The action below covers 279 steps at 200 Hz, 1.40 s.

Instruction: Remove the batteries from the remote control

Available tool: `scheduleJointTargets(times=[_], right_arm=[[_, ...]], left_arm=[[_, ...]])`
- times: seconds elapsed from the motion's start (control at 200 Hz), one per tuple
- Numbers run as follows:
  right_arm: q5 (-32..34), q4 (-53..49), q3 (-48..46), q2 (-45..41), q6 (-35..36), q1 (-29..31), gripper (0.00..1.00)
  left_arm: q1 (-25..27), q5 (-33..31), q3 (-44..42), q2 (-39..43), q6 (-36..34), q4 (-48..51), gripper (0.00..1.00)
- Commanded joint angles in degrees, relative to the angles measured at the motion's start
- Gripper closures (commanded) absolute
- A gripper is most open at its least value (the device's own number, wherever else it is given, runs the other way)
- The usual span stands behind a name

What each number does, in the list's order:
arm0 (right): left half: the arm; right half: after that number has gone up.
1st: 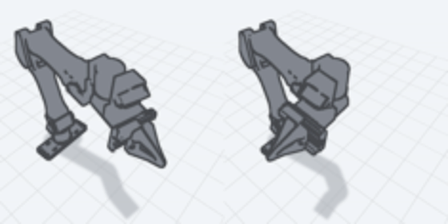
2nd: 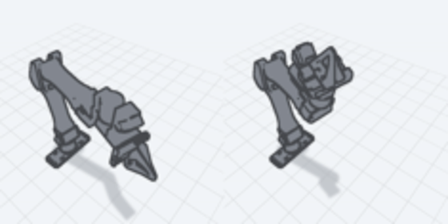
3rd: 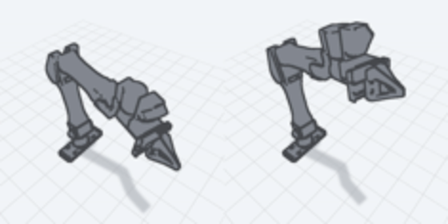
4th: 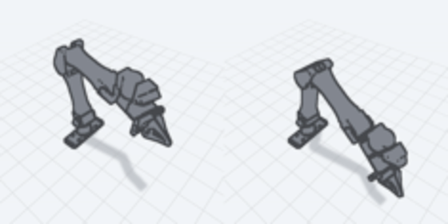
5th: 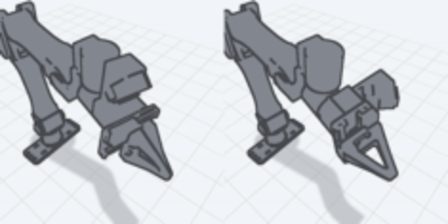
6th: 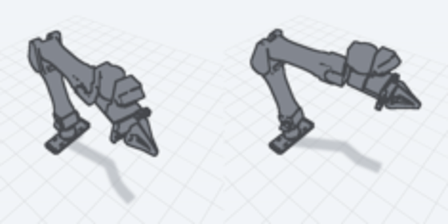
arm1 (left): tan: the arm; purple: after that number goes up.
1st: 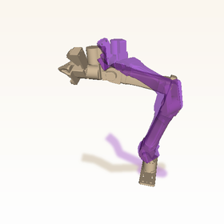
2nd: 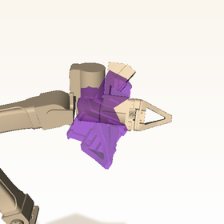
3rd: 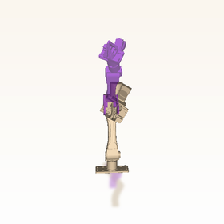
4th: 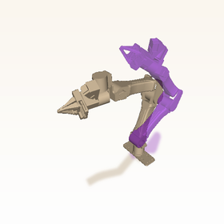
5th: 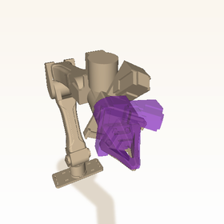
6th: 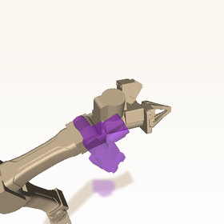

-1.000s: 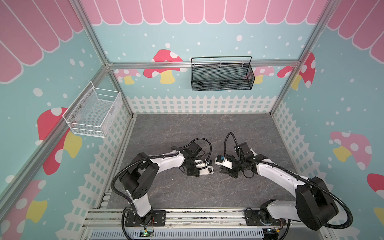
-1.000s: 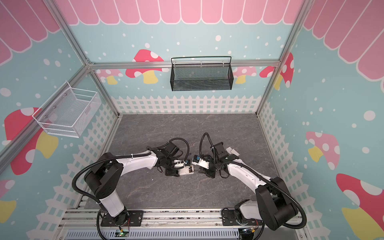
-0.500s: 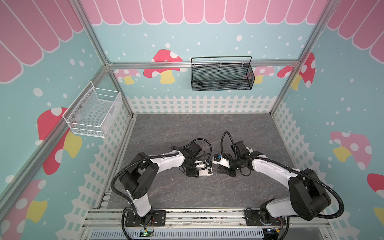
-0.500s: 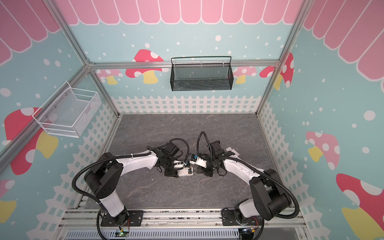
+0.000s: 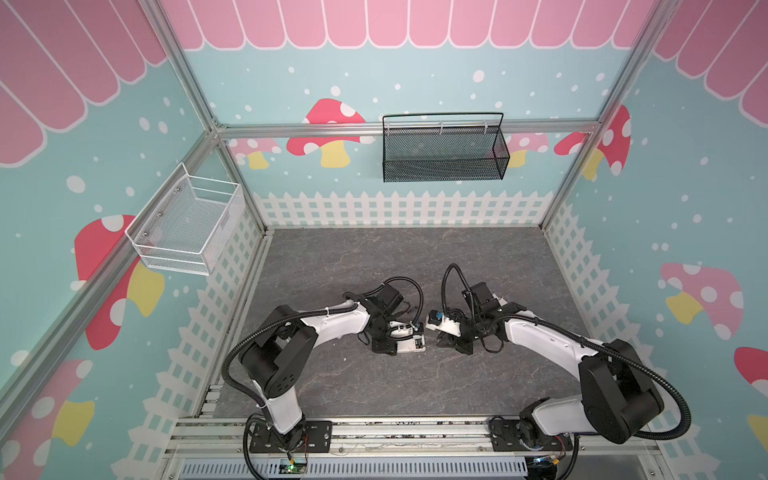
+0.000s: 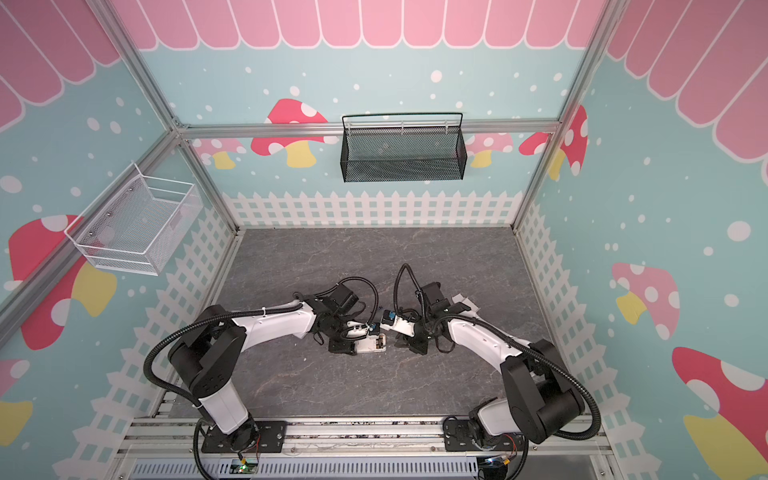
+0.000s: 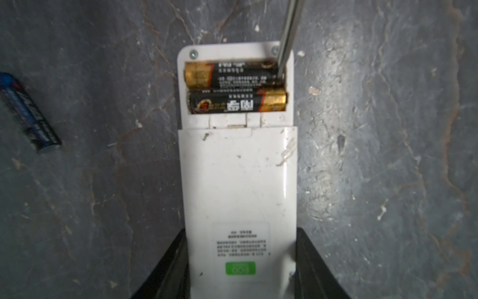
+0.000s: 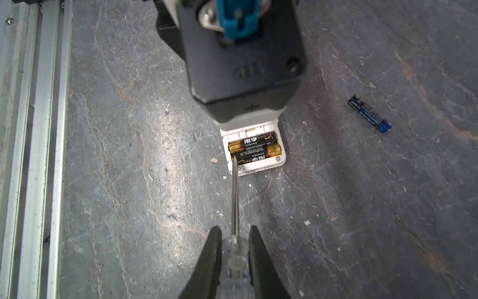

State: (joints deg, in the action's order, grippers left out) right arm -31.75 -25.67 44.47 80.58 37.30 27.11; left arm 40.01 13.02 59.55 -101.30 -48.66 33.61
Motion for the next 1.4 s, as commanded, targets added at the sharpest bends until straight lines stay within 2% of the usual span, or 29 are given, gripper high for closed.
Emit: scheduleJointTargets(times=[0.0, 0.255, 0.625, 0.886, 1.256, 1.391], right_arm=[[-1.7, -1.7, -1.5, -1.4, 3.4, 0.6, 1.0], [-1.9, -1.5, -2.0, -1.2, 4.4, 0.7, 1.0], [7.6, -0.6, -2.8, -0.5, 7.7, 2.8, 1.0], [12.3, 6.8, -6.9, -5.3, 6.7, 5.0, 1.0], [10.0, 9.6, -7.4, -7.9, 4.5, 5.2, 1.0], [5.7, 6.2, -5.9, -7.1, 4.9, 5.1, 1.0]], left_arm=[[0.2, 0.2, -0.1, -0.1, -1.7, 5.4, 0.66], [0.3, 0.1, -0.1, -0.2, -1.9, 5.4, 0.66], [0.5, 0.0, -0.3, -0.3, -2.0, 5.4, 0.66], [0.7, 0.0, -0.2, -0.5, -2.0, 5.4, 0.66], [0.8, 0.0, -0.3, -0.4, -2.1, 5.4, 0.66], [0.9, -0.1, -0.5, -0.2, -2.2, 5.4, 0.66]])
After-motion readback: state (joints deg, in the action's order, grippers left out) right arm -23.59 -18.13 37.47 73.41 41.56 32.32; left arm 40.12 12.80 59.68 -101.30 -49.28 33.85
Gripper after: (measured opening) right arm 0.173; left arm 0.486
